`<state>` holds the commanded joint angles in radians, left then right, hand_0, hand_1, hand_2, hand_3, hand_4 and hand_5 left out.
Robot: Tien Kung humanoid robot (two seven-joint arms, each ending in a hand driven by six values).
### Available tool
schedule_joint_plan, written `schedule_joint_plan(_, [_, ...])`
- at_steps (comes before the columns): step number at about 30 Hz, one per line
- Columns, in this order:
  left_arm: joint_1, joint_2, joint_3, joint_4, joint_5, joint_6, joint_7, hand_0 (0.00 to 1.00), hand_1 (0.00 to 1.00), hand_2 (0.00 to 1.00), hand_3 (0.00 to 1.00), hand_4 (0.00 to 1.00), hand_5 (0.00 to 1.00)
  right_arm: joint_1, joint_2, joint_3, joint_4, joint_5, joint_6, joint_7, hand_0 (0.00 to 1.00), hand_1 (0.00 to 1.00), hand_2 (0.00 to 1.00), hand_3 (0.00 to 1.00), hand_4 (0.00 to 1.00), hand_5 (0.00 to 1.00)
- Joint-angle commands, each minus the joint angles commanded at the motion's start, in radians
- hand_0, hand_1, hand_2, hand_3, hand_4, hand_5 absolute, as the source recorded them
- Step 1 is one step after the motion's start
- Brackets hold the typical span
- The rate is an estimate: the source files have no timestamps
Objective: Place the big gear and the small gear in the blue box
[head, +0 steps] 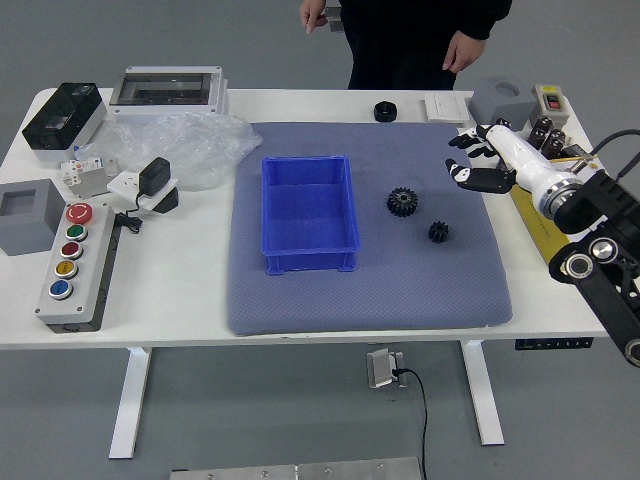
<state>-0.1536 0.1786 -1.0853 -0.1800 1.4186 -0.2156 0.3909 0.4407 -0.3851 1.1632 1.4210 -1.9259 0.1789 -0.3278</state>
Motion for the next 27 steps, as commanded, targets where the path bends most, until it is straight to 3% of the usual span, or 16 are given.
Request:
schedule_joint_plan(6, [0.001,0.000,0.000,0.000,-0.001,0.000,0.000,0.829,0.789,0.780,0.761,0.665,0.358,0.036,-0.002,-0.087,-0.024,-0.192,0.033,-0.007,0.789,0.709,0.784,0.764,0.610,0.338])
schedule_joint_plan(7, [0.002,0.000,0.001,0.000,-0.002,0.000,0.000,0.829,0.789,0.780,0.760,0.665,0.357,0.046,-0.002,-0.116,-0.036,-0.250,0.044,-0.009,0.803,0.734,0.827,0.839,0.628,0.311])
schedule_joint_plan(10, [0.002,-0.001,0.001,0.000,-0.003,0.000,0.000,0.829,0.789,0.780,0.760,0.665,0.357,0.061,-0.001,-0.160,-0.055,-0.334,0.060,-0.012,0.803,0.734,0.827,0.839,0.628,0.311])
schedule_joint_plan(17, [0.001,-0.002,0.001,0.000,-0.004,0.001,0.000,0.829,0.789,0.780,0.759,0.664,0.357,0.095,0.007,-0.271,-0.120,-0.343,0.085,-0.017,0.817,0.744,0.840,0.868,0.634,0.305])
schedule_joint_plan(27, [0.002,-0.003,0.000,0.000,-0.003,0.001,0.000,0.829,0.789,0.780,0.759,0.663,0.356,0.115,0.016,-0.335,-0.168,-0.343,0.103,-0.018,0.819,0.738,0.836,0.877,0.652,0.282])
